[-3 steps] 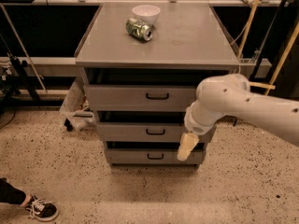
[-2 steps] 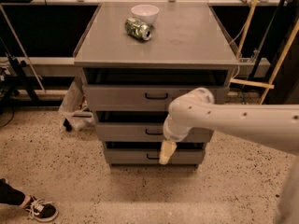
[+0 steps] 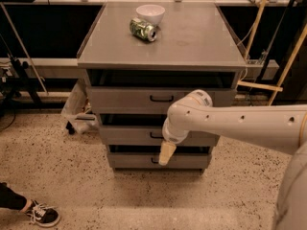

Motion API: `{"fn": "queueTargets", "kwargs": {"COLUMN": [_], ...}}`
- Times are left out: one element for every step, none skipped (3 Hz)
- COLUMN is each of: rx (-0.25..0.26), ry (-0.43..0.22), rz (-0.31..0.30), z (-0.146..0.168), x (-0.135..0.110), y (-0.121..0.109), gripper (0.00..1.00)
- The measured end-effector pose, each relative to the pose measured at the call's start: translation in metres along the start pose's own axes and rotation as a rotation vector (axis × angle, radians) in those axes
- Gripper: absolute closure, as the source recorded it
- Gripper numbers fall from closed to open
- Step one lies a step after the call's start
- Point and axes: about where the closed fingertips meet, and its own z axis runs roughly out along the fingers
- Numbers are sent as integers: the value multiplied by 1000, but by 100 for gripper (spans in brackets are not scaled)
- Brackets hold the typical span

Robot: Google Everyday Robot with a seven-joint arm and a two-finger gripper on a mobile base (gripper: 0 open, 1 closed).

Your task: Open middle drawer

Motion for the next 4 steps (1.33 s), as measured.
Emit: {"fn": "queueTargets", "kwargs": {"rx": [45, 107, 107, 112], "ry": [14, 54, 54, 33], "rz": [14, 81, 82, 97], "z": [28, 56, 57, 63], "x": [24, 62, 62, 64], "y": [-25, -66, -66, -69], "gripper": [0, 0, 0, 0]}}
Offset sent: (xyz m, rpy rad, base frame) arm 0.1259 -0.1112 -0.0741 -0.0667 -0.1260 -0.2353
